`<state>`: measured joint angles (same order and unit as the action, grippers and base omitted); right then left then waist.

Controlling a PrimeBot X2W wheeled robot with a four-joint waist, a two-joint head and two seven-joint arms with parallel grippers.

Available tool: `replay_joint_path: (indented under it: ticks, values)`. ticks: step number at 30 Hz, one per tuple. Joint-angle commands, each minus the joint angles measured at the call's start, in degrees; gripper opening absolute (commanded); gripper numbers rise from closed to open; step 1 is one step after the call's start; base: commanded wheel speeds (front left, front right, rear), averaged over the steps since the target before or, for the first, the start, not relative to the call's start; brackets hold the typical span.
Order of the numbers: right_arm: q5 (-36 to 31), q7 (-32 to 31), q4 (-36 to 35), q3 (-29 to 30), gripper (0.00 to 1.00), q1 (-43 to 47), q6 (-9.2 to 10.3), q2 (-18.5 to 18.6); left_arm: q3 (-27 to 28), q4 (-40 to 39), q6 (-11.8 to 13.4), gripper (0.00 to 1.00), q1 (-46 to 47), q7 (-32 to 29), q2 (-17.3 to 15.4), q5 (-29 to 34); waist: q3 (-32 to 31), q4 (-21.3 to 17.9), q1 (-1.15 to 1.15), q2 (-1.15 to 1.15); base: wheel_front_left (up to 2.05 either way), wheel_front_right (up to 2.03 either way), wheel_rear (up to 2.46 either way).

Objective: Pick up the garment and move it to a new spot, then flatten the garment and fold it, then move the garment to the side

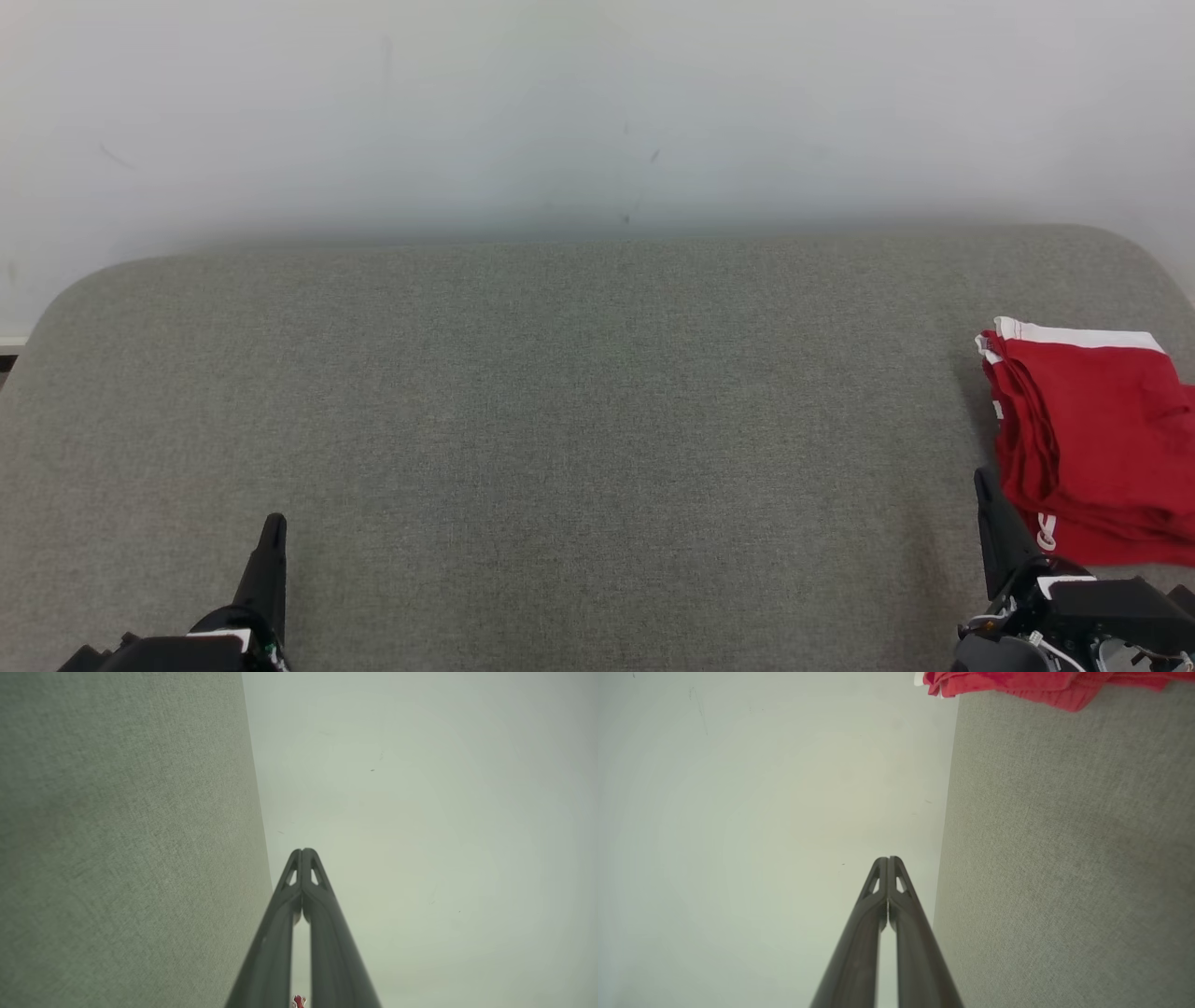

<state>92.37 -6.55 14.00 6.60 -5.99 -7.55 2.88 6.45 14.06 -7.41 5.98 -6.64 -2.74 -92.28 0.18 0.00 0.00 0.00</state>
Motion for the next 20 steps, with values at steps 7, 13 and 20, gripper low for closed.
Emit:
replay_joint_path:
  ticks: [7, 13, 20]
  values:
    - [0.08, -0.12, -0.03, 0.05, 0.00, -0.46, 0.12, -0.09, 0.18, 0.02, -0.14, 0.00, 0.61, -0.01, -0.25, -0.26, 0.00, 0.00, 0.00, 0.00, 0.00, 0.00, 0.00]
    - [0.08, -0.11, -0.04, 0.05, 0.00, -0.46, 0.11, -0.09, 0.19, 0.01, -0.14, 0.00, 0.61, -0.01, -0.25, -0.26, 0.00, 0.00, 0.00, 0.00, 0.00, 0.00, 0.00]
    - [0.08, -0.10, -0.03, 0.05, 0.00, -0.46, 0.11, -0.09, 0.17, 0.01, -0.14, 0.00, 0.61, 0.00, -0.25, -0.26, 0.00, 0.00, 0.00, 0.00, 0.00, 0.00, 0.00]
